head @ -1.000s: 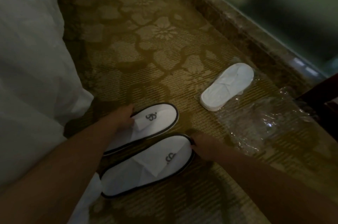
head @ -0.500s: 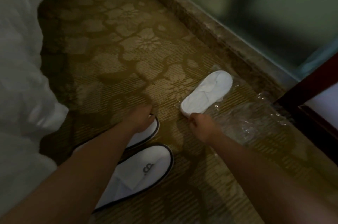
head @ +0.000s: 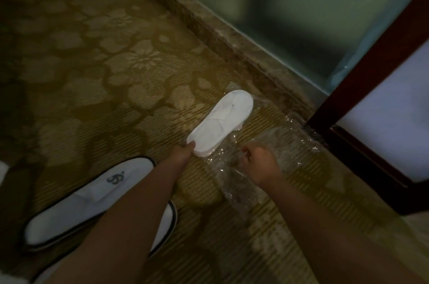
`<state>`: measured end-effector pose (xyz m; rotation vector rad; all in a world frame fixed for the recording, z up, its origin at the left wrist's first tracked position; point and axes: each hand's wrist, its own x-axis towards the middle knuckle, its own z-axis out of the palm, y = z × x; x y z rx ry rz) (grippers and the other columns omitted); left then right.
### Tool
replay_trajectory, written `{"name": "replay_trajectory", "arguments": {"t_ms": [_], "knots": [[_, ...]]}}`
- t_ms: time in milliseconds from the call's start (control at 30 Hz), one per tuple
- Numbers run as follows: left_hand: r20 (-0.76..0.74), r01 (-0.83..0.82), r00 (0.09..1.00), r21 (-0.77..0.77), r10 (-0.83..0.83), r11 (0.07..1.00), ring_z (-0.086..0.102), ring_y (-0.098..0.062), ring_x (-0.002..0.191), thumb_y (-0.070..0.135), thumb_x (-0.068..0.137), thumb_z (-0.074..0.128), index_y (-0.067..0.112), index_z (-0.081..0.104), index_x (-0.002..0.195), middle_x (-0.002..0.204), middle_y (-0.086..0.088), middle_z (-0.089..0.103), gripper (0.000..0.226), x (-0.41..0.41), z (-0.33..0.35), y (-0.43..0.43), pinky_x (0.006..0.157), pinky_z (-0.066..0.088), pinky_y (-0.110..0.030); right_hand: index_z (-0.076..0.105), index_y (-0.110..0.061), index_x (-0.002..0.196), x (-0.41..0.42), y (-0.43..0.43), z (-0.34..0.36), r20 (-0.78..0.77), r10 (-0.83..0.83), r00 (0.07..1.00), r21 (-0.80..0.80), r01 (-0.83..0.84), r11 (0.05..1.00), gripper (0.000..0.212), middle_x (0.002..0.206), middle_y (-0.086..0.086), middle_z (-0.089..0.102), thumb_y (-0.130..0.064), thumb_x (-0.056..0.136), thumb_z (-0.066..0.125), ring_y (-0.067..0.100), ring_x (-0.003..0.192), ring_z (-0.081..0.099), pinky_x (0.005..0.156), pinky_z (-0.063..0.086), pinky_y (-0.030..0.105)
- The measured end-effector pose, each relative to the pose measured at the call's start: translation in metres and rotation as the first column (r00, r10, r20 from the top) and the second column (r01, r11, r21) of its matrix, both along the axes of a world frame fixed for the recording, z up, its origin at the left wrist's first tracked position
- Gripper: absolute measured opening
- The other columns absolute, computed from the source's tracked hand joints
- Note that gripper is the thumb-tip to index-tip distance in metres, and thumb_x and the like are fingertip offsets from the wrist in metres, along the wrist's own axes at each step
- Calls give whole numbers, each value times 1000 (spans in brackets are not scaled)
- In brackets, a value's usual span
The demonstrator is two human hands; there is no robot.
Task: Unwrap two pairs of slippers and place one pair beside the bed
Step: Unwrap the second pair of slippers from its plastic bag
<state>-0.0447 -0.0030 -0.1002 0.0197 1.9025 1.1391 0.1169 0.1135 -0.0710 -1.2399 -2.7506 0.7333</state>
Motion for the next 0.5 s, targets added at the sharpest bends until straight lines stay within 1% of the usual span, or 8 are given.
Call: {"name": "replay_trajectory", "arguments": {"t_ms": [67,100,200,233,333,400,500], "knots": [[79,-61,995,48,57,997,48,-38,129,47,81,59,1,42,139,143,-22,47,77,1,-5,7,110,38,-46,61,-12,114,5,6,2,-21,0,1000,-18,0,1000,30,107,16,68,-17,87,51,33,109,58,93,47,38],[100,-78,992,55,72,995,47,-38,129,45,82,60,1,41,140,143,-23,46,75,2,-6,10,109,39,-44,61,-13,115,8,9,3,-26,-5,1000,-31,4,999,30,106,16,68,-16,87,51,33,107,58,92,48,38],[162,-123,981,71,110,990,50,-33,127,40,88,57,7,35,144,144,-18,46,69,4,-8,16,98,43,-37,60,-14,116,15,14,4,-44,-20,999,-53,18,998,31,105,16,68,-16,87,51,32,104,60,90,48,37],[180,-137,976,86,120,987,49,-32,127,39,89,57,8,33,146,144,-16,46,69,4,-10,20,98,43,-36,59,-14,117,18,15,5,-44,-29,999,-63,26,998,32,104,16,67,-16,86,51,32,104,59,90,48,37],[167,-215,966,106,196,971,49,-32,128,34,88,59,7,30,146,146,-17,45,70,5,-15,30,105,42,-40,59,-16,116,25,20,6,-39,-56,998,-75,53,996,31,105,15,67,-16,86,50,31,106,57,90,47,35],[167,-254,957,81,238,964,48,-34,129,34,88,59,5,30,146,146,-18,43,71,4,-16,36,108,40,-42,59,-15,116,29,22,7,-36,-60,998,-82,57,995,31,107,15,67,-16,87,50,31,107,57,91,47,36],[177,-281,947,61,267,958,48,-34,129,31,89,60,4,32,145,145,-19,44,68,5,-16,40,108,39,-44,58,-12,118,33,26,9,-20,-42,999,-100,40,994,32,110,17,66,-15,87,51,33,108,57,92,49,40]]}}
